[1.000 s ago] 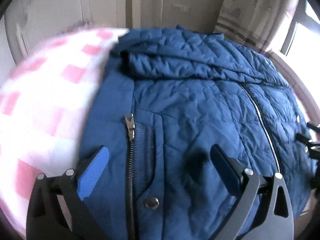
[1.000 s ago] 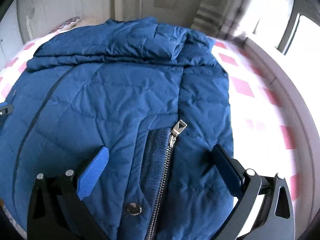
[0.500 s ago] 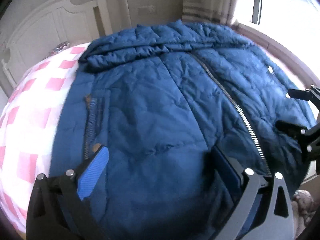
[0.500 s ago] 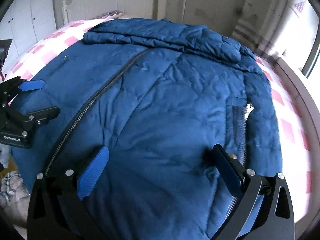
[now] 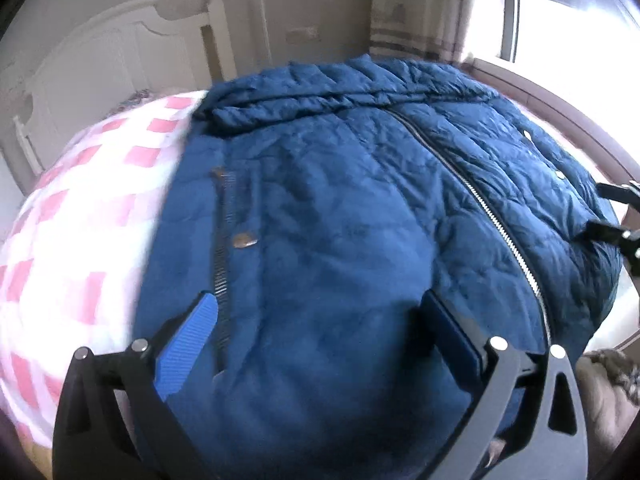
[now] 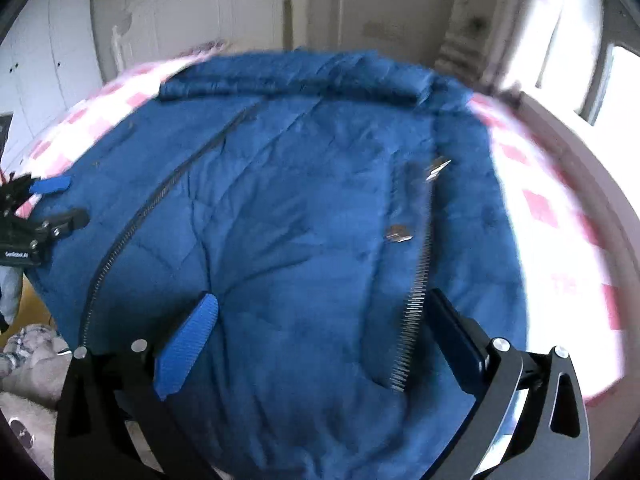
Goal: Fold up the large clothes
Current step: 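Grasp the ribbed jacket hem with both tools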
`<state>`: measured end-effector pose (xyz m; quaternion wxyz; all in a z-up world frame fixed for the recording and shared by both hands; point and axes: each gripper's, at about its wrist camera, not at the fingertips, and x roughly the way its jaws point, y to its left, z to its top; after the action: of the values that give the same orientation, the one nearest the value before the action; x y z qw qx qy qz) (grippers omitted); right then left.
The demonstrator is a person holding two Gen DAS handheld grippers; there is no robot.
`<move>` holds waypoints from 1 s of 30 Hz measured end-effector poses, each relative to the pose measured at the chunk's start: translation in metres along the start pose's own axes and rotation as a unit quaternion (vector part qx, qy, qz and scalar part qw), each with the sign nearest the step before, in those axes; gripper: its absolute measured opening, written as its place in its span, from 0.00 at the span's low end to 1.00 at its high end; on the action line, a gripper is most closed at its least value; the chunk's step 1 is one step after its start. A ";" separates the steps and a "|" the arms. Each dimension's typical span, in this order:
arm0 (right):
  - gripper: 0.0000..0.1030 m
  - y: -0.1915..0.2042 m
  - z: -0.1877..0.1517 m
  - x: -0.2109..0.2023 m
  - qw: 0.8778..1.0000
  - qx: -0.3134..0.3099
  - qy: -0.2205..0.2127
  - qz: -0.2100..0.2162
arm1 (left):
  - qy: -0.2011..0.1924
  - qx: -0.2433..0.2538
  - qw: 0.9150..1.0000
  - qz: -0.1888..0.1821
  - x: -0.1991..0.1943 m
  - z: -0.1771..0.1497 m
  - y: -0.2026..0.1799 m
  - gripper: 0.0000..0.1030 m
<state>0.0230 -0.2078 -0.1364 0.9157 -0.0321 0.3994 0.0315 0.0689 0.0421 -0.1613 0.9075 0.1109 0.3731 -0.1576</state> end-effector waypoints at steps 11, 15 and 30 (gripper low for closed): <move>0.93 -0.077 -0.074 -0.020 0.994 0.105 0.013 -0.019 | 0.022 -0.097 0.995 0.002 -0.013 -0.045 0.075 0.98; 0.72 -0.072 -0.086 -0.016 0.993 0.110 0.021 0.023 | 0.019 -0.078 0.997 -0.018 -0.020 -0.051 0.063 0.81; 0.38 -0.074 -0.105 -0.015 0.983 0.120 -0.027 0.133 | -0.001 -0.049 0.998 -0.027 -0.034 -0.052 0.055 0.29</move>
<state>-0.0579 -0.2908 -0.1940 0.9110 0.1327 0.3759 0.1057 0.0330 0.1160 -0.1690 0.9077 0.0563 0.3821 -0.1639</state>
